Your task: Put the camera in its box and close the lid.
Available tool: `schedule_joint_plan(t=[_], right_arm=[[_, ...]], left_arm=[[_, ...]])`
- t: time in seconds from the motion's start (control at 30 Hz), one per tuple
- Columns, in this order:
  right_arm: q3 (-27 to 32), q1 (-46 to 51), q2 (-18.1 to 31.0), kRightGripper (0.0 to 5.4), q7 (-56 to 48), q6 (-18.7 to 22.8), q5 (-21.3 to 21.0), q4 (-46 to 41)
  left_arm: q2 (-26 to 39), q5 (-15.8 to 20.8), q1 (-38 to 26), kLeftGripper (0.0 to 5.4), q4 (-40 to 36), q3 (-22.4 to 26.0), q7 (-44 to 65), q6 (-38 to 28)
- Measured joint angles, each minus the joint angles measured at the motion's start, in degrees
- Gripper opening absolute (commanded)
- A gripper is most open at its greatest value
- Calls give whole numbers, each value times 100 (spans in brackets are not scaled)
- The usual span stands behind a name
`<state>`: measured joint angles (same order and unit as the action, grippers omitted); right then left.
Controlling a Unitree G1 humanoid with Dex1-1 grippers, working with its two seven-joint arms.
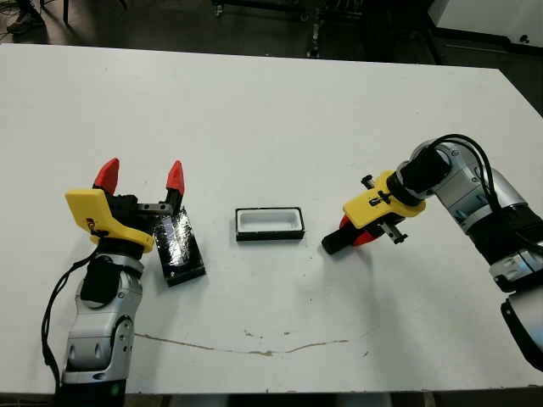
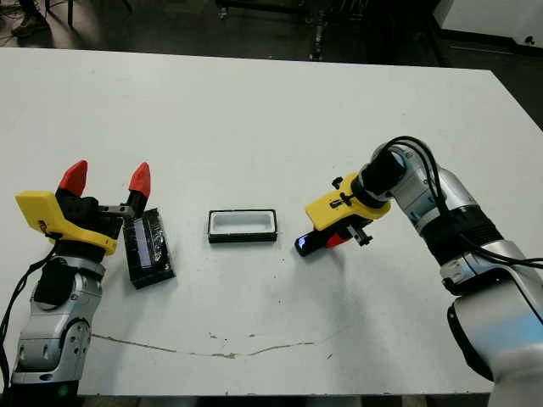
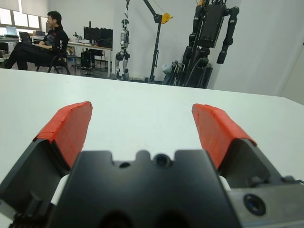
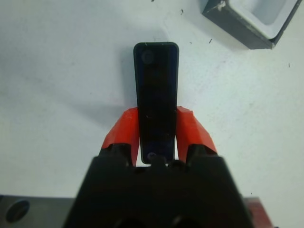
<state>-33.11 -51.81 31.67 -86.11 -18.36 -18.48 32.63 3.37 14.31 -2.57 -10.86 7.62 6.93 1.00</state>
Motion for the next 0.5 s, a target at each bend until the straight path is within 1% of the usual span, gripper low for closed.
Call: schedule_joint_plan(t=[0.17,0.3,0.43,0.5], right_arm=[[-20,-8,0,166,-108,83,-14,-23],[46,-2,0,166,-93,304,31,-34],[387,-54,-1,166,35,527,273,121],[578,-122,8,166,176,544,352,95]], left_arm=[[-10,-15,0,540,1,19,-5,-50],[-15,-23,0,540,1,20,-40,-51],[-18,-8,0,540,3,21,-38,-52],[-19,-10,0,540,3,19,-38,-53]])
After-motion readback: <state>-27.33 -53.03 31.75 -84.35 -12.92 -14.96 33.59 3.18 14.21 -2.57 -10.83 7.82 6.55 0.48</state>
